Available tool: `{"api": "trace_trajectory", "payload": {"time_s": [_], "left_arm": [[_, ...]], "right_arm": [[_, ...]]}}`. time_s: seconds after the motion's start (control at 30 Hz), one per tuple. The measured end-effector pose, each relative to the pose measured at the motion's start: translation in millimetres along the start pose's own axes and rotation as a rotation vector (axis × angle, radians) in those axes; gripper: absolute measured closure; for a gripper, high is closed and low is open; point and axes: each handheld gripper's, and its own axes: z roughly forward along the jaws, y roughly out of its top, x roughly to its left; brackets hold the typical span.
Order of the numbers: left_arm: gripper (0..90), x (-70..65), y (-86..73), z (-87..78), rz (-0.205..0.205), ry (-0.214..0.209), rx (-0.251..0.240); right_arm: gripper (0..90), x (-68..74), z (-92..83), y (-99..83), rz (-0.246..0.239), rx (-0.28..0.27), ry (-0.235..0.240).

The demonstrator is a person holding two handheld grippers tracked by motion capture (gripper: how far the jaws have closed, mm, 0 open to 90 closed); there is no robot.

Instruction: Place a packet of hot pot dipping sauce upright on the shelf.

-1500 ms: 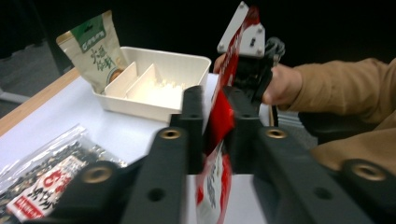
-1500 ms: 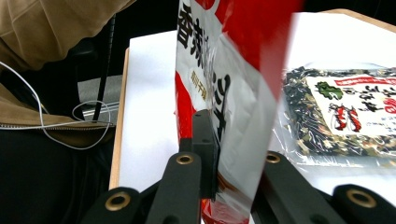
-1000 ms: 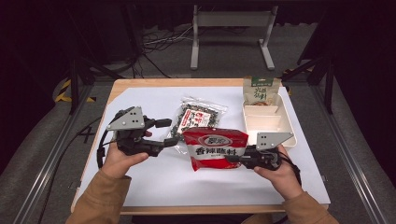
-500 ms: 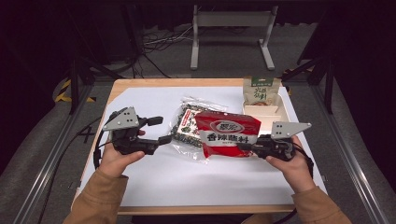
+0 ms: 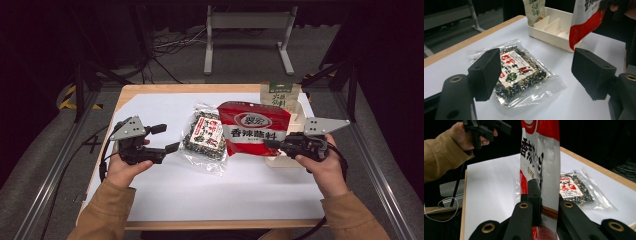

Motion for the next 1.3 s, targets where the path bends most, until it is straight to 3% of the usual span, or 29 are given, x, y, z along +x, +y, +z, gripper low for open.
{"api": "trace_trajectory", "payload": {"time_s": [0.1,0.43,0.6,0.8,1.07,1.17,1.3], "left_arm": [[23.1,3.3,-4.6,-0.6,-0.002,0.025,-0.005],[21.5,10.6,-12.7,0.6,-0.039,0.043,0.021],[21.6,13.0,-18.6,1.9,-0.030,0.054,0.025],[21.5,12.1,-29.2,3.6,-0.015,0.078,0.054],[21.4,18.2,-39.7,7.2,-0.032,0.095,0.048],[21.5,20.0,-44.1,10.0,-0.059,0.094,0.049],[21.4,22.6,-47.1,11.5,-0.056,0.096,0.054]], "right_arm": [[85.0,-5.9,-4.7,3.6,0.006,-0.008,-0.014],[85.1,-22.4,-16.6,13.0,0.011,-0.019,-0.062],[85.2,-32.1,-22.6,15.0,0.015,-0.022,-0.089],[85.3,-42.2,-28.1,13.1,0.017,-0.035,-0.106],[85.5,-59.5,-31.9,6.3,0.036,-0.042,-0.141],[85.6,-66.9,-32.8,3.0,0.040,-0.051,-0.146],[85.7,-74.7,-33.9,-0.3,0.049,-0.061,-0.161]]}}
